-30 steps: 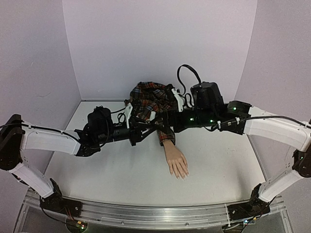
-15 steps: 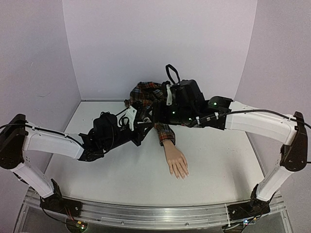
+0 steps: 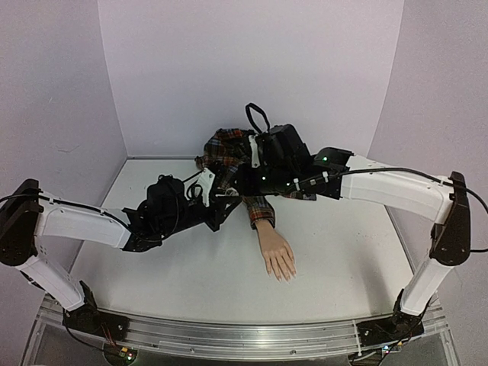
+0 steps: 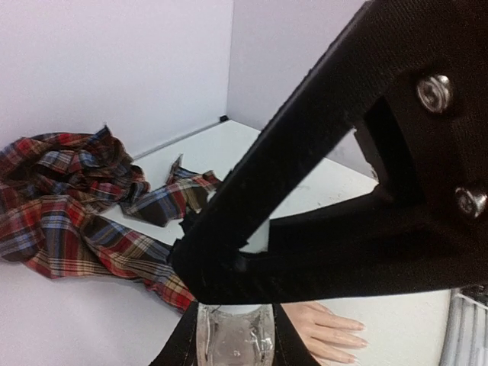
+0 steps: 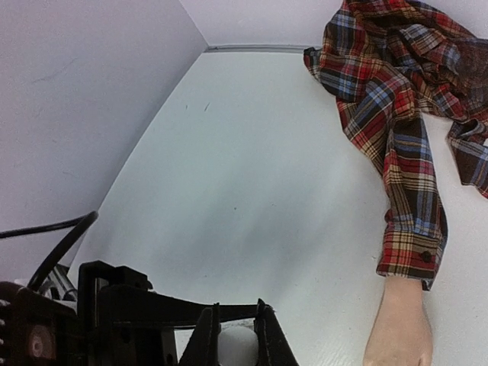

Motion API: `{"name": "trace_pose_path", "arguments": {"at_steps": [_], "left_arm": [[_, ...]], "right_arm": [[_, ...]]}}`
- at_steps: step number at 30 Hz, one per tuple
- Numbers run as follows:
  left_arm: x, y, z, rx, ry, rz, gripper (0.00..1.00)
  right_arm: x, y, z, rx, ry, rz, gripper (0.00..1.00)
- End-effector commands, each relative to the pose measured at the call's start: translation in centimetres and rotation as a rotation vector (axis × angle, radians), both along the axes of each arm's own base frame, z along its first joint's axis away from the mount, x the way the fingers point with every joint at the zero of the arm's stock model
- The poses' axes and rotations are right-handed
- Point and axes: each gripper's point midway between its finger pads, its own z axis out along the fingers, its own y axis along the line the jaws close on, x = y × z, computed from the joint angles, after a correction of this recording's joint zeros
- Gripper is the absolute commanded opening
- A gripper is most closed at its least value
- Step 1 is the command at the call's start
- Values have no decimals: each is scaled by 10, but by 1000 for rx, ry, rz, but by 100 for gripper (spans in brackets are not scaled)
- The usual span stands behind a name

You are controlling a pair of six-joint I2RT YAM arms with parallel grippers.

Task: Paint the nails

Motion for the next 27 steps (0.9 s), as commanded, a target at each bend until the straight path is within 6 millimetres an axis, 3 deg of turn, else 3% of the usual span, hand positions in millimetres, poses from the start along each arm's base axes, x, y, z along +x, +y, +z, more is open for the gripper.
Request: {"name": "trace_pose_path", "arguments": {"at_steps": [1, 2, 4, 8, 11, 12, 16, 17, 18, 20, 27], "left_arm": [[-53, 0, 72, -236, 29, -475, 0], [-71, 6, 80, -273, 55, -633, 0], [-100, 18, 89, -295, 106, -871, 0], [-114, 22, 91, -292, 168, -1001, 0], [-101, 18, 84, -292, 142, -902, 0], [-90, 16, 81, -285, 108, -827, 0], [-36, 9, 63, -180, 41, -423, 0], [-22, 9, 56, -140, 24, -313, 0], [-7, 12, 52, -105, -5, -192, 0], [4, 12, 49, -79, -29, -87, 0], [16, 6, 44, -56, -80, 68, 0]], "right_arm": [[-62, 16, 30, 21, -158, 473, 0], [-94, 16, 24, 33, -181, 681, 0], [-138, 1, 21, 84, -220, 929, 0], [-166, -10, 19, 167, -116, 1042, 0], [-143, -17, 6, 99, -150, 878, 3], [-128, -21, 7, 76, -180, 776, 11], [-55, -54, 23, 20, -226, 256, 67], [-45, -61, 27, 28, -219, 167, 73], [-36, -68, 32, 35, -220, 89, 75], [-31, -66, 37, 82, -177, 32, 76], [-8, -46, 42, 148, -67, -132, 64]]}}
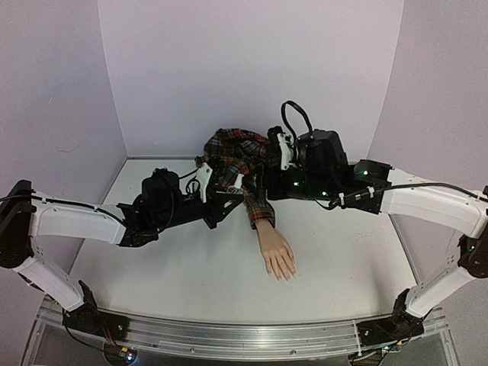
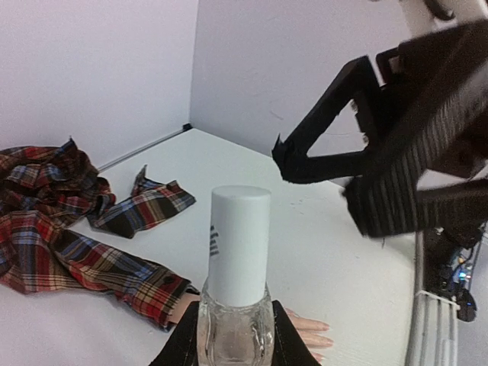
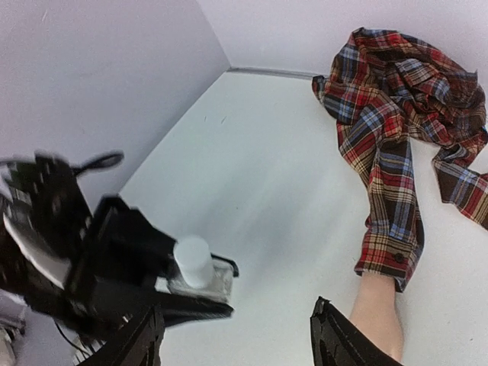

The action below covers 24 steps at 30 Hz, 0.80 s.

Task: Paint the nails

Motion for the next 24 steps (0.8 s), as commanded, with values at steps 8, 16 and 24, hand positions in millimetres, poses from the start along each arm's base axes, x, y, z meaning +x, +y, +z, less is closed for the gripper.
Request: {"name": "trace_pose_path", "arguments": {"at_steps": [8, 16, 24], "left_arm": [[24, 2, 30, -39, -113, 205, 0], [18, 3, 32, -49, -106, 183, 0], [-10, -5, 41, -76, -88, 23, 0]], "right_arm": [[30, 39, 8, 74, 93, -137, 52], [33, 48, 2, 60, 93, -121, 40], [18, 52, 12, 28, 19, 22, 14]]}}
